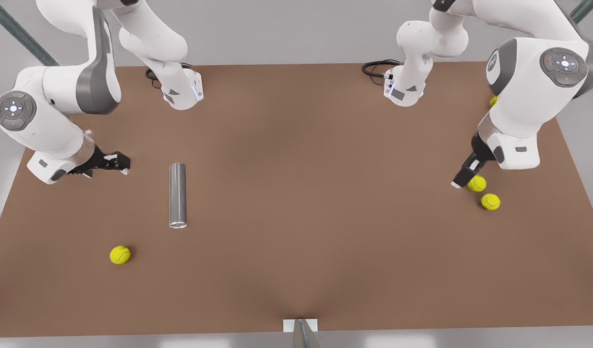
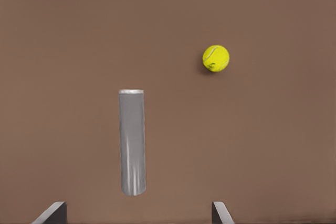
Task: Put the tennis tube upright
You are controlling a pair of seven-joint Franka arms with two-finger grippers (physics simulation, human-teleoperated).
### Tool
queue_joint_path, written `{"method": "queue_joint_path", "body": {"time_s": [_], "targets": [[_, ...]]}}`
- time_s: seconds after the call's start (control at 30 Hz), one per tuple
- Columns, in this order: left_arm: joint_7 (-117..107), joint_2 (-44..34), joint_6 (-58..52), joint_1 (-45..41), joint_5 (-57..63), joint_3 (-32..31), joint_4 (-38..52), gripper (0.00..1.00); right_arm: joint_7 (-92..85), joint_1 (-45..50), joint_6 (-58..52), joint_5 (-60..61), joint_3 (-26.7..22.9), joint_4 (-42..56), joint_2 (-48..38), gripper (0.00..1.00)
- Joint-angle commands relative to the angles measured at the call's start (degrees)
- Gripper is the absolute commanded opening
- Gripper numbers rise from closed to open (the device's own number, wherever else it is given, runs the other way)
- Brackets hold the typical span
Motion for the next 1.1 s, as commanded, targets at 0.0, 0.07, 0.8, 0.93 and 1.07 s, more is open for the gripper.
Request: {"method": "queue_joint_path", "body": {"time_s": [0.0, 0.07, 0.8, 0.93, 1.07], "targets": [[47.4, -0.1, -6.4, -0.2, -0.1, 0.0, 0.0, 1.00, 6.2, 1.0, 1.8, 0.1, 0.1, 0.0, 0.1, 1.00], [47.4, 0.2, -6.4, -0.4, -0.1, -0.1, 0.0, 1.00, 6.2, 1.0, 1.7, 0.1, 0.1, -0.1, 0.1, 1.00], [50.5, 2.6, -8.9, 7.2, -7.2, 0.4, -0.7, 1.00, -4.9, -4.0, 10.8, -6.8, 0.3, -6.1, 15.3, 1.00], [50.5, 2.6, -8.9, 7.2, -7.1, 0.4, -0.7, 1.00, -0.3, 0.0, 18.5, -6.8, 0.7, -13.8, 15.7, 1.00], [50.5, 2.6, -9.1, 7.3, -7.1, 0.4, -0.8, 1.00, 3.3, -0.1, 19.2, -6.8, 5.0, -17.4, 16.8, 1.00]]}}
